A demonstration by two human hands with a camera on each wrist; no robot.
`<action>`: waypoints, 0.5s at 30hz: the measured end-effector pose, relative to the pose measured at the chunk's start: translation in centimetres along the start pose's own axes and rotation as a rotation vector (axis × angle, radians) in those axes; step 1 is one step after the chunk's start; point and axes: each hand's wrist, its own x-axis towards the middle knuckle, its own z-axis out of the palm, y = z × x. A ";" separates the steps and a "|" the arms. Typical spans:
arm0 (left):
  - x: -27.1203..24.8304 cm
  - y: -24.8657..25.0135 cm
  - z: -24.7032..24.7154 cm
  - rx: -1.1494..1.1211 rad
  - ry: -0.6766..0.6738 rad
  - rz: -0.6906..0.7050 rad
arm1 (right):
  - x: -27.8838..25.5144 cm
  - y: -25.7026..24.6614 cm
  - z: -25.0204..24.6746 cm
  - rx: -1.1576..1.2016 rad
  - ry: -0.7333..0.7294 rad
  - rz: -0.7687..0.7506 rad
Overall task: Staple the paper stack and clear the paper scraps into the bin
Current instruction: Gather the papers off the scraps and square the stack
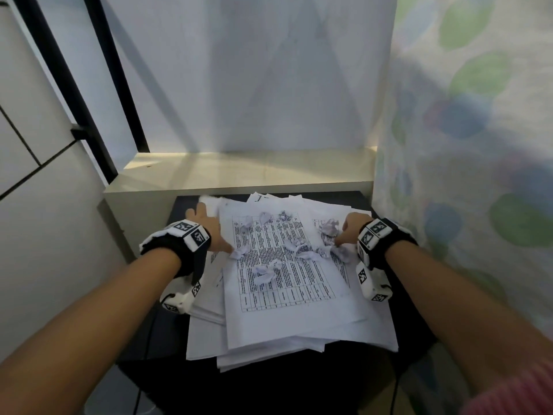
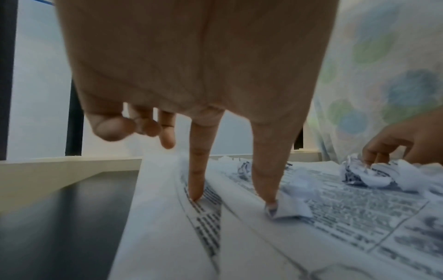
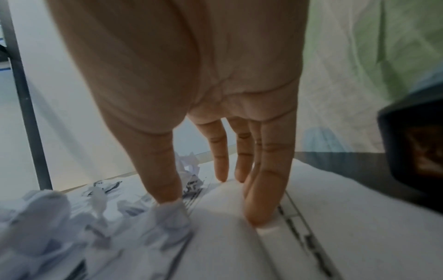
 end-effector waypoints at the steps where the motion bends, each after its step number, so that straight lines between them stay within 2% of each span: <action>1: 0.1 0.3 0.0 -0.017 0.013 -0.015 | 0.1 0.2 0.2 0.024 0.007 0.013; 5: 0.6 1.4 0.2 -0.218 -0.008 0.011 | 0.5 0.4 0.8 0.080 0.043 0.089; 7: 0.5 2.1 0.2 -0.274 -0.020 0.017 | 0.3 0.2 0.6 0.093 0.045 0.081; 10: 0.6 2.8 0.6 -0.327 -0.036 -0.002 | -0.3 -0.2 0.1 0.086 0.025 0.150; 15: 1.0 3.0 0.6 -0.447 -0.043 -0.007 | -1.3 -0.9 0.0 0.084 0.026 0.131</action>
